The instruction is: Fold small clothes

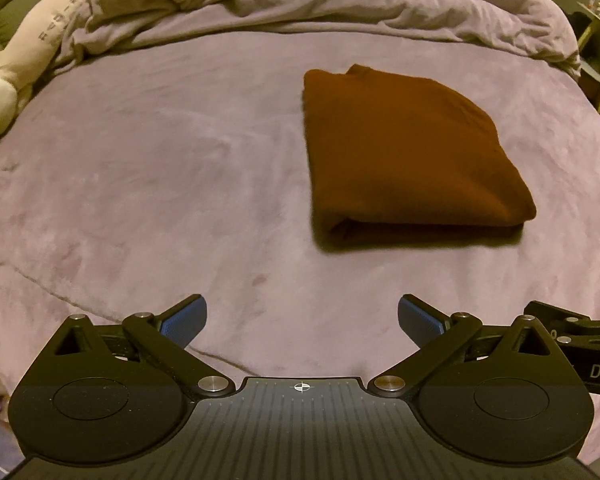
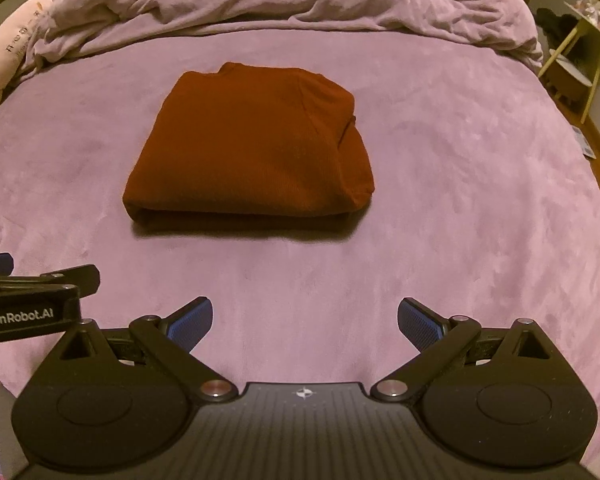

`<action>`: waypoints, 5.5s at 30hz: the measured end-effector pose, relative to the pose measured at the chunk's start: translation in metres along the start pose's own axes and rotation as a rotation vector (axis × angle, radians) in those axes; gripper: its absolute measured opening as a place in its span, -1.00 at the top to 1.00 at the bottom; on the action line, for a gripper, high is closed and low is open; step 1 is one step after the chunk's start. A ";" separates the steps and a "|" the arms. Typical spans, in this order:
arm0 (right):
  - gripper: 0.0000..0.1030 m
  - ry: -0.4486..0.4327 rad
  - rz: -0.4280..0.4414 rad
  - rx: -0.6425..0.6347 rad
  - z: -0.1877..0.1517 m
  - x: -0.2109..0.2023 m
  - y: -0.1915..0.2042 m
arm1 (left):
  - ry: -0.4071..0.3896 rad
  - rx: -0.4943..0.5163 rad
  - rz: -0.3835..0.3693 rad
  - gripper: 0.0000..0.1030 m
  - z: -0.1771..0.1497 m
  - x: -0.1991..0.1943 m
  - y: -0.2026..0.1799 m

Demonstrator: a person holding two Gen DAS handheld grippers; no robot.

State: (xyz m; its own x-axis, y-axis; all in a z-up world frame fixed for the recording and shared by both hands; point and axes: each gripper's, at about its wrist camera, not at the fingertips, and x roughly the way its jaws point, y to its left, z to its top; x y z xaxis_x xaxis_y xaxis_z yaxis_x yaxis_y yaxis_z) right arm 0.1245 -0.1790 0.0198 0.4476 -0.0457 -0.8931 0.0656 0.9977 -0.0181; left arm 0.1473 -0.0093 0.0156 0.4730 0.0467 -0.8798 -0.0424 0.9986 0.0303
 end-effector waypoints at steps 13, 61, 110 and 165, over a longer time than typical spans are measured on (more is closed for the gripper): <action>-0.92 -0.034 -0.019 -0.012 0.006 -0.003 0.003 | -0.007 0.008 0.006 -1.00 0.002 0.001 -0.004; -0.92 -0.067 -0.011 -0.019 0.004 -0.009 0.001 | -0.029 0.025 -0.004 -1.00 0.002 0.000 -0.007; -0.92 -0.067 -0.005 -0.009 -0.001 -0.007 -0.001 | -0.036 0.015 -0.016 -1.00 -0.001 -0.002 -0.006; -0.92 -0.084 -0.002 0.002 -0.003 -0.013 -0.003 | -0.049 0.018 -0.041 -1.00 -0.002 -0.007 -0.006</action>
State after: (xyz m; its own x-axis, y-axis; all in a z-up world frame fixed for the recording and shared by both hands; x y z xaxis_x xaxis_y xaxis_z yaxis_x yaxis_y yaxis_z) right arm 0.1160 -0.1811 0.0306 0.5210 -0.0522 -0.8520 0.0681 0.9975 -0.0195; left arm 0.1422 -0.0159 0.0203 0.5166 0.0064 -0.8562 -0.0064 1.0000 0.0036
